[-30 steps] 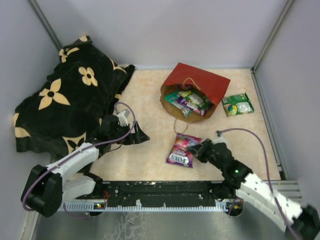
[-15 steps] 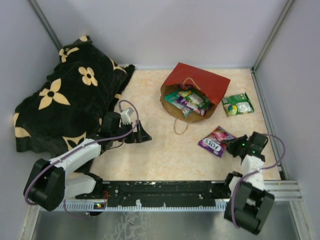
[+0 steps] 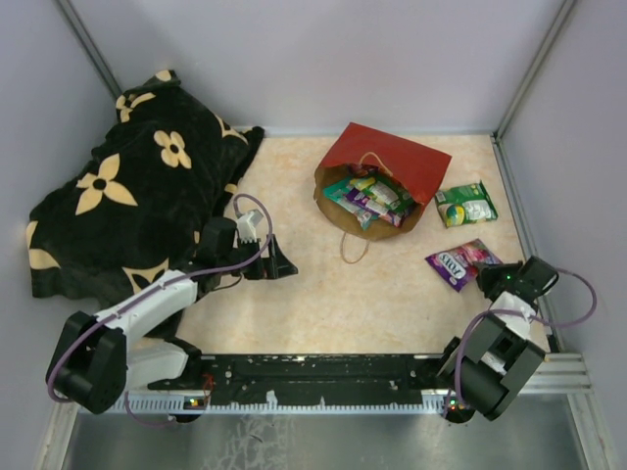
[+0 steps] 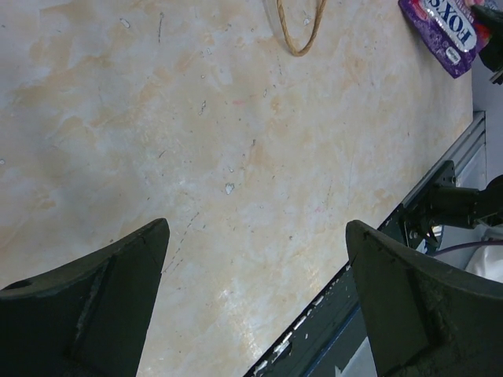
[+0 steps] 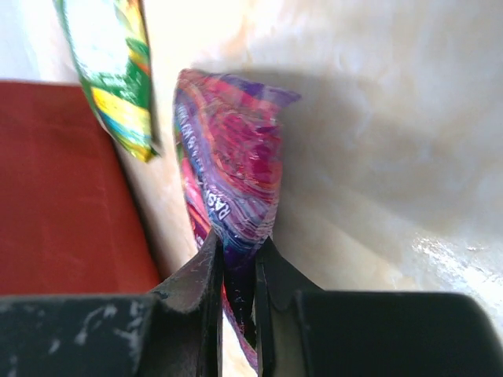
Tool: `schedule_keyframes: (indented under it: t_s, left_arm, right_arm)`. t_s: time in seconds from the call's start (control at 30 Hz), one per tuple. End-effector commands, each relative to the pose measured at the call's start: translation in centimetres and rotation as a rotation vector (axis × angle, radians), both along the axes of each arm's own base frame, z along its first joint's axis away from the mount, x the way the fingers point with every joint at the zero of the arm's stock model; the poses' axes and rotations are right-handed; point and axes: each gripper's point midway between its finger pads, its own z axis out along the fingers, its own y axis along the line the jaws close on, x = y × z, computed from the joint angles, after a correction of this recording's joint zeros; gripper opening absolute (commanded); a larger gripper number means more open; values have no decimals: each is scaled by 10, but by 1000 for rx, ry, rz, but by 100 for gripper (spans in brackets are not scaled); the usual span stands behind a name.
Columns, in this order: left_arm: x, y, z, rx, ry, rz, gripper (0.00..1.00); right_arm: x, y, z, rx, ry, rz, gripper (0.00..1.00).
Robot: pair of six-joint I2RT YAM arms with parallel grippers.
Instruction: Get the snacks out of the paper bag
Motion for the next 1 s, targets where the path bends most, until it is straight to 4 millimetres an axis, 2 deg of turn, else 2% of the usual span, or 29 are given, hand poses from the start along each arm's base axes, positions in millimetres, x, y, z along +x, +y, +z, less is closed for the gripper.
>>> schedule_keyframes:
  t_s: [0.0, 0.2, 0.4, 0.7, 0.83, 0.97]
  left_arm:
    - [3, -5, 11, -12, -27, -26, 99]
    - [4, -5, 10, -6, -27, -29, 99]
    - [6, -6, 11, -11, -35, -31, 99]
    - [9, -8, 18, -15, -40, -37, 99]
    - [5, -3, 16, 6, -45, -26, 100]
    - [2, 1, 12, 17, -34, -20, 99]
  right_arm:
    - [17, -43, 34, -83, -138, -216, 0]
    - [38, -65, 46, -34, -213, -316, 0]
    - [50, -81, 44, -18, -242, -383, 0]
    - [93, -53, 41, -40, -249, -395, 1]
    - [108, -57, 38, -53, -255, -433, 1]
    - [123, -70, 40, -72, -268, -469, 2]
